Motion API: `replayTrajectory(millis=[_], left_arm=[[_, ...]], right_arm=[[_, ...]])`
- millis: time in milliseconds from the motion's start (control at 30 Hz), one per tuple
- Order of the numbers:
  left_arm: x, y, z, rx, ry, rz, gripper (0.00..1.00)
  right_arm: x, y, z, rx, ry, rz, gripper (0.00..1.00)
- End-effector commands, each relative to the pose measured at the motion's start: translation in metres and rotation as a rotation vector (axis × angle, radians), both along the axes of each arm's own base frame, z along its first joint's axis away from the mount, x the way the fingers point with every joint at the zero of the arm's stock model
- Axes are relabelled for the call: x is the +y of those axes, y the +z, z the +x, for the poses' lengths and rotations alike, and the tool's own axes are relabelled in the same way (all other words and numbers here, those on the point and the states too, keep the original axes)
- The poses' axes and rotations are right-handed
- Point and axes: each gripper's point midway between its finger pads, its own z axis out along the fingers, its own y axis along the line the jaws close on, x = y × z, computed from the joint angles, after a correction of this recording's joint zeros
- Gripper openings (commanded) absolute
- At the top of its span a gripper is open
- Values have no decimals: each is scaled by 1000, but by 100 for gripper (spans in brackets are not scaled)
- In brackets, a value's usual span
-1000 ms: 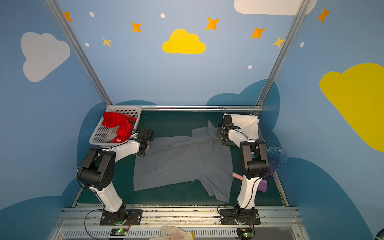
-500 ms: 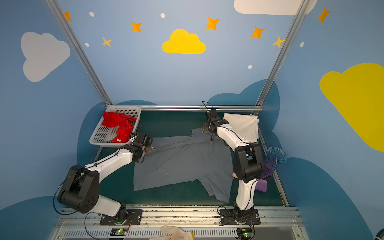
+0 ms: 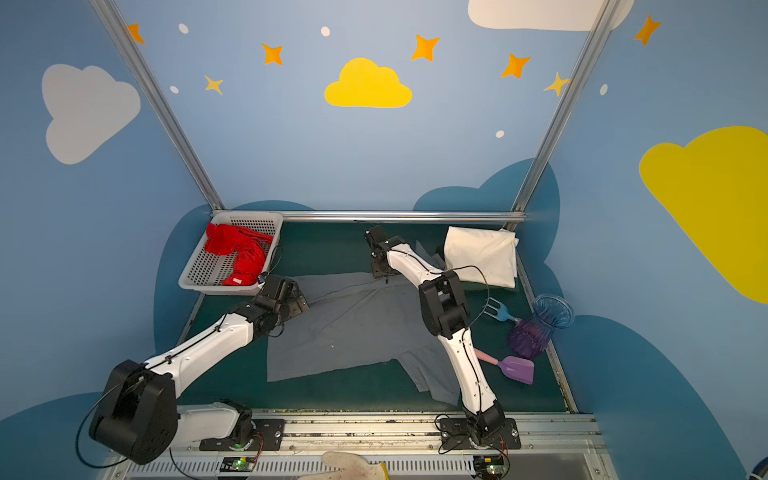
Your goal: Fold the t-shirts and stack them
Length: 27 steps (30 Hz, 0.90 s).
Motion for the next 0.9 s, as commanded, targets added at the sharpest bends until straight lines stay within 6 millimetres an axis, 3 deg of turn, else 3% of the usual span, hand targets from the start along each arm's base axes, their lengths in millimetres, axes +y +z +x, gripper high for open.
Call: replayTrajectory(millis=[0, 300, 667, 767, 867], left_arm=[[3, -6, -9, 24, -14, 17, 100], [4, -16, -9, 51, -8, 29, 100], [5, -27, -9, 99, -2, 37, 100], [6, -27, -8, 95, 1, 37, 100], [5, -26, -8, 91, -1, 35, 100]], right_arm=[[-7, 5, -3, 10, 1, -79, 62], [-15, 3, 7, -38, -36, -159, 46], [-8, -4, 11, -28, 1, -145, 12], [-7, 4, 14, -51, 1, -141, 0], [-11, 22, 16, -89, -28, -152, 0]])
